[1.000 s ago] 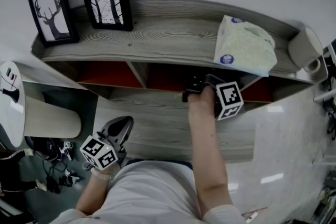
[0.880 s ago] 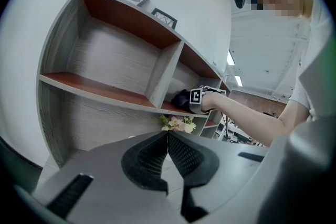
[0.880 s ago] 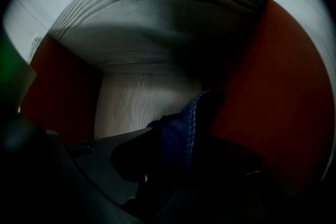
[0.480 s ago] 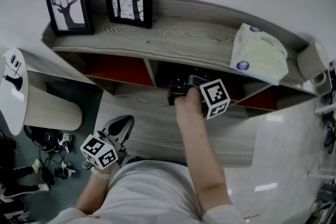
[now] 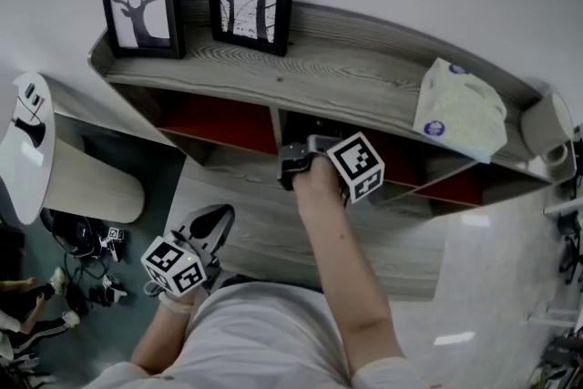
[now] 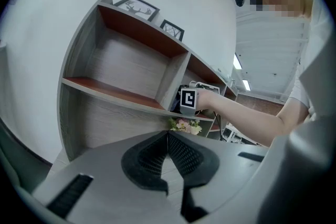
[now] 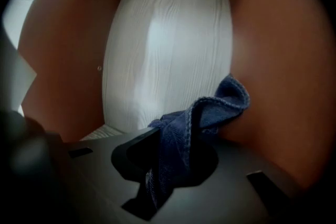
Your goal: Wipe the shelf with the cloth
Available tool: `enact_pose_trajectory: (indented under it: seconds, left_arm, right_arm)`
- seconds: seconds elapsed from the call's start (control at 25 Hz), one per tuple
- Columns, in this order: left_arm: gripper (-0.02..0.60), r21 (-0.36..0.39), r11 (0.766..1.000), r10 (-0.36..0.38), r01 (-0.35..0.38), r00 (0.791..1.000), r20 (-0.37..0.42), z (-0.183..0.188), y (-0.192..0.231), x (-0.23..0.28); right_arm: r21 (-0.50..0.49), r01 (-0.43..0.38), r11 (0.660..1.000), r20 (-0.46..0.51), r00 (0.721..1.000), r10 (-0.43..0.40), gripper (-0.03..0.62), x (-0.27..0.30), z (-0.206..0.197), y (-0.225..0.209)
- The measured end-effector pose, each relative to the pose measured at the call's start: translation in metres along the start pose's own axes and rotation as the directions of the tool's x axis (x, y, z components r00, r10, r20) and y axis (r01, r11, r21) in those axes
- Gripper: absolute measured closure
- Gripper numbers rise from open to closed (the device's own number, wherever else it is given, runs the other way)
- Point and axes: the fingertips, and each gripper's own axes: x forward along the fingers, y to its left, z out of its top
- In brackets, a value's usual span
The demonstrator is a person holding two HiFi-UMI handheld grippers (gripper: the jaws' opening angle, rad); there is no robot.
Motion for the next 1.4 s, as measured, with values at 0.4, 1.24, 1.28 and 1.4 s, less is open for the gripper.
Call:
enact_pose_trajectory:
  seconds: [0.4,1.24,1.28,1.4]
  left_arm:
    - [0.565,0.002,1.000,0.008,-0.008,1.000,0.001,0.002,0.004,-0.002]
    - [0.565,0.035,0.999,-0.014,0.015,1.000,-0.024,0.008,-0.001,0.009]
    - [0.565,0.037,0.999,-0.015,0.016,1.000,-0.025,0.008,-0.001,0.009]
    - [0.565,0.041,0.999,-0.019,0.020,0.999,-0.031,0.008,-0.003,0.011]
  right_arm:
    - [-0.154,-0.101,0.983,-0.055,0.994,0.093,0.523,0.009,-0.006,0.040]
    - [-0.279,-0.261,0.924,0.157,0.937,0.312,0.523,-0.016,0.078,0.092]
    - [-0.285,-0.257,0.923,0.179,0.932,0.314,0.523,-0.020,0.087,0.092]
    - [-0.310,-0.247,0.918,0.239,0.914,0.327,0.523,-0.032,0.114,0.092]
